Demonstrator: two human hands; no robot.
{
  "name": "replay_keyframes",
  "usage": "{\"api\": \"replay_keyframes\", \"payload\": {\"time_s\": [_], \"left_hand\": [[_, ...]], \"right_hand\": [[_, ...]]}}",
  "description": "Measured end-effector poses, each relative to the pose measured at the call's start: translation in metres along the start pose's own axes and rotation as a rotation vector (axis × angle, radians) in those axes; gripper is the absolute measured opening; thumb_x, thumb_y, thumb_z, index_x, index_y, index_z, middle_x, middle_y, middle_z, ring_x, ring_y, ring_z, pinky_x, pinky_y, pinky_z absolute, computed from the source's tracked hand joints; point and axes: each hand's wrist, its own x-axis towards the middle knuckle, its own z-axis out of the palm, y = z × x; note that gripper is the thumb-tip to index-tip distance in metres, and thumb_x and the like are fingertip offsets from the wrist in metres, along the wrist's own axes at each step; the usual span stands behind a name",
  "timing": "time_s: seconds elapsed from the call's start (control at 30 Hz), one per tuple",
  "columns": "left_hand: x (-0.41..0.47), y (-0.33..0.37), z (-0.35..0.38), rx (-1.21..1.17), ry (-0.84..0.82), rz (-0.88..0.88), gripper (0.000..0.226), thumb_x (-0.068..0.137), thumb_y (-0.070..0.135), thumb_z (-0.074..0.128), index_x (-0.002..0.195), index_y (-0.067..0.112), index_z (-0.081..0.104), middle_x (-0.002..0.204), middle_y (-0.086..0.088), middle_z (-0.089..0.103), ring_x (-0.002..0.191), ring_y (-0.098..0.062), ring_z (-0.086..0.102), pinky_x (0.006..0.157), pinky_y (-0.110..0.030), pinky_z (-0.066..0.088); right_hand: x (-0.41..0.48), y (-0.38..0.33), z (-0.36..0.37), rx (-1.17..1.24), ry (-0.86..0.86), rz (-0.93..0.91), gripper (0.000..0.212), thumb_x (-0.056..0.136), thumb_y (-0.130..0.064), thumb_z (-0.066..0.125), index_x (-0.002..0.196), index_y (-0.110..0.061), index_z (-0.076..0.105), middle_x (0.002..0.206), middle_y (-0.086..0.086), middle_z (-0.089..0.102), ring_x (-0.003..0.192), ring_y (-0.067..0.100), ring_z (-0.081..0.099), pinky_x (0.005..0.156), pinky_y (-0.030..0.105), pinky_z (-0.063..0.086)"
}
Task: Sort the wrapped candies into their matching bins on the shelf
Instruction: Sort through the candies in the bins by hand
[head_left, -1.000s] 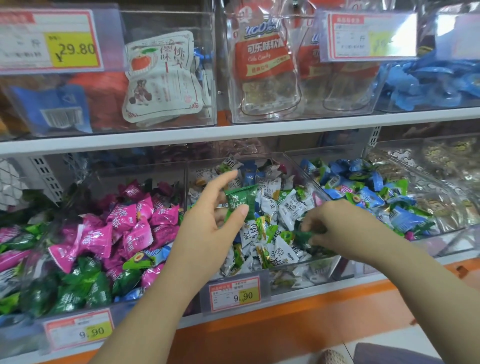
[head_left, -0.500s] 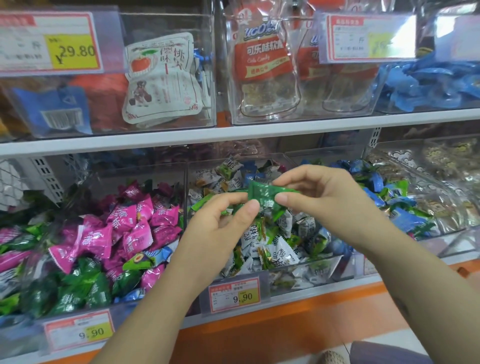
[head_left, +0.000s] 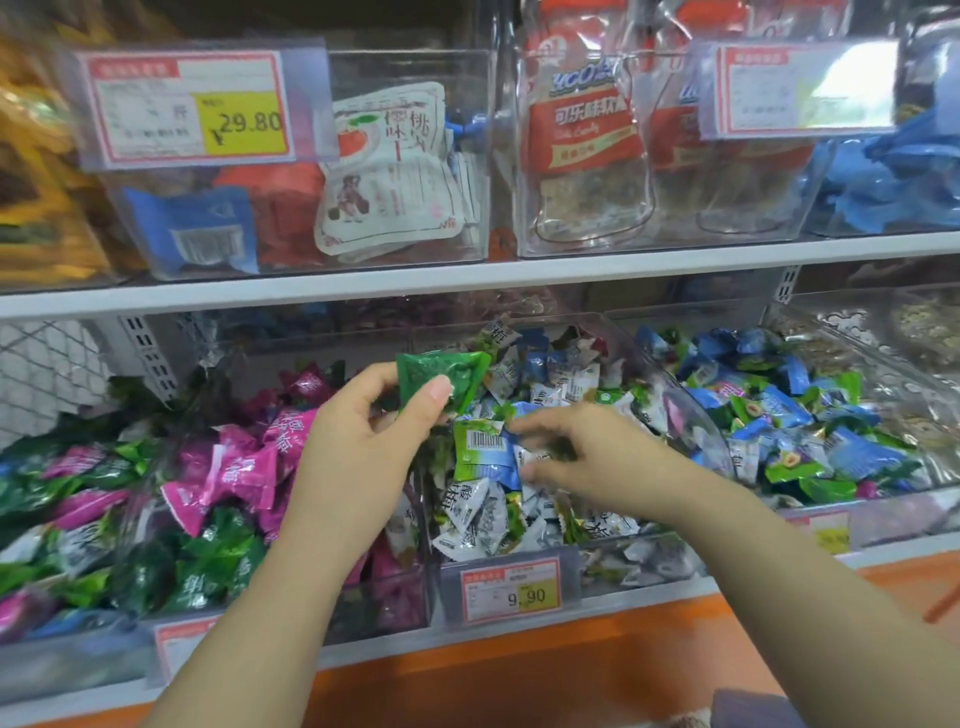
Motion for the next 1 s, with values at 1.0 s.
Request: {"api": "replay_keyframes", "payload": {"time_s": [1.0], "left_hand": [[-0.002,-0.006,-0.026,0.148,0.035,-0.051,0.032,0.066,0.059,0.055,0.09,0.04,0.063,0.091,0.03,0.067,0.085,0.002,0.066,0.078,-0.029,0.05]], "right_hand": [[0.021,-0.002,0.01,-0.28,0.131,0.168,0.038,0.079,-0.033,0.073,0.112,-0.017,0.063,0.081,-0.009,0.055,0.081,0.015,0.054,0.077,0.028,0.045]]}}
